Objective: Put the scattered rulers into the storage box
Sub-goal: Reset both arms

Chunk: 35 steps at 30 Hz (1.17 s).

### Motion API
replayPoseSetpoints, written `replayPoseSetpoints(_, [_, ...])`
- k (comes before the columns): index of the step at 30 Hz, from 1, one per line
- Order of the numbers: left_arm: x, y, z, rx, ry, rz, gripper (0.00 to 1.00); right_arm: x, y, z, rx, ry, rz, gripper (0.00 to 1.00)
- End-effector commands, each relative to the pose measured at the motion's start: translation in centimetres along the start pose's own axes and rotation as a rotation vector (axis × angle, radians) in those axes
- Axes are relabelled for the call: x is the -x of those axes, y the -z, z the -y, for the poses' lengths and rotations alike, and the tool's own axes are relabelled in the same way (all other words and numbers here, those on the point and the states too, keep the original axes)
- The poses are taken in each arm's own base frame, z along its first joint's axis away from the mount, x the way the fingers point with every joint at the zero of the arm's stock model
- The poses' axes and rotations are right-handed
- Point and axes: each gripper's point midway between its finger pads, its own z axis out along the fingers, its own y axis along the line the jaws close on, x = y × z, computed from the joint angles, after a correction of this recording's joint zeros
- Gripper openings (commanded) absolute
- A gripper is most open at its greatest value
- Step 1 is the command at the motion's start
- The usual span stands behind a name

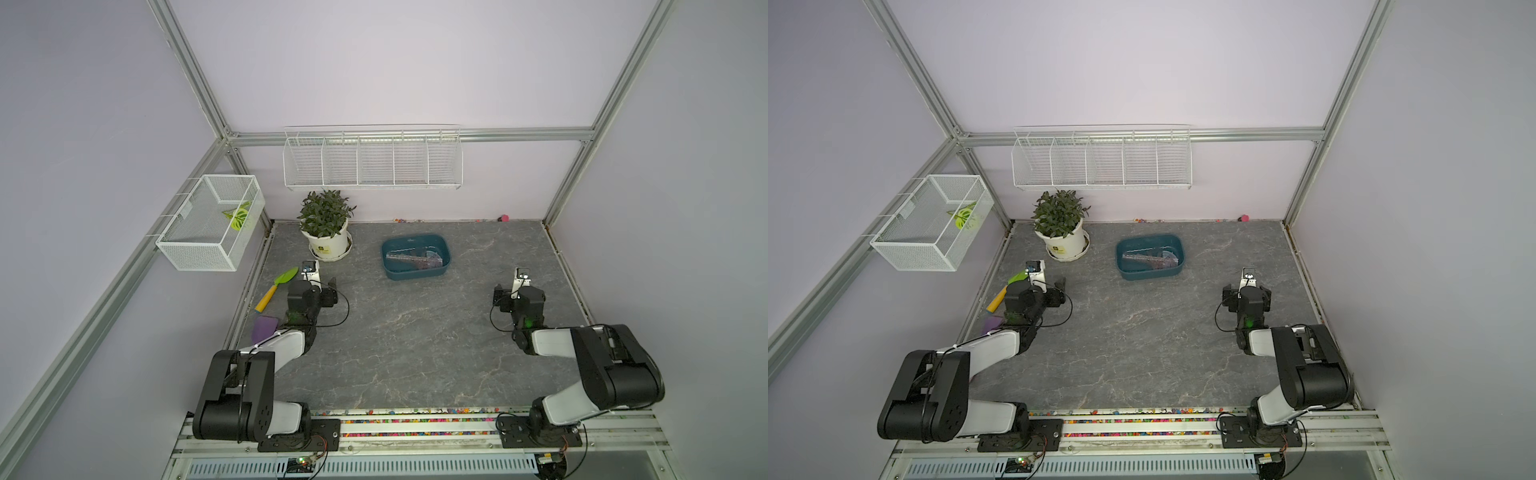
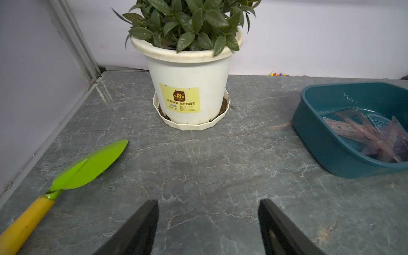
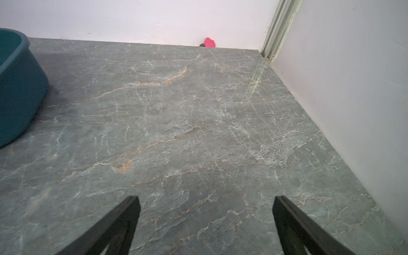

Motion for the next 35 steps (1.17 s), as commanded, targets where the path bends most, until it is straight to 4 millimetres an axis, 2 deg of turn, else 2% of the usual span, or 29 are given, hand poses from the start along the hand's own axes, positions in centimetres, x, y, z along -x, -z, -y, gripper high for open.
replayPoseSetpoints(1, [0.5,0.6,-1.3,0.071,0.042,0.034,0.83,1.0,0.0,0.0,0.005,-0.018,0.026,0.99])
replayPoseSetpoints(5, [0.5,0.8,-1.6,0.088,-0.016,0.039,0.83,1.0,0.1,0.0,0.005,-0.018,0.026,0.99])
replayPoseSetpoints(8, [1.6,1.7,-1.7,0.094,-0.093,0.163,0.86,1.0,0.1,0.0,0.006,-0.018,0.027,0.99])
replayPoseSetpoints(12, [0.0,1.0,-3.7,0.111,-0.018,0.154,0.85,1.0,0.1,0.0,0.006,-0.019,0.026,0.99])
replayPoseSetpoints(14, [-0.3,1.2,-4.0,0.103,-0.015,0.215,0.87,1.1,0.0,0.0,0.005,-0.018,0.028,0.99])
replayPoseSetpoints(16, [-0.8,0.8,-4.0,0.092,-0.005,0.158,0.91,1.0,0.1,0.0,0.007,-0.019,0.026,0.99])
replayPoseSetpoints(18, [-0.6,-0.4,-5.0,0.106,0.042,0.107,0.95,1.1,0.0,0.0,0.005,-0.019,0.027,0.99])
replayPoseSetpoints(19, [-0.8,-0.3,-5.3,0.092,0.06,0.099,0.99,1.1,0.0,0.0,0.005,-0.019,0.028,0.99])
replayPoseSetpoints(26, [-0.8,-0.3,-5.4,0.094,0.061,0.098,1.0,1.0,-0.1,-0.1,0.009,-0.018,0.022,0.99])
replayPoseSetpoints(28, [-0.7,-0.3,-5.4,0.093,0.062,0.099,1.0,1.0,-0.2,-1.5,0.095,0.009,0.008,0.99])
replayPoseSetpoints(35, [-0.8,-0.2,-5.3,0.092,0.059,0.1,1.0,1.1,0.0,-1.2,0.096,-0.001,0.021,0.99])
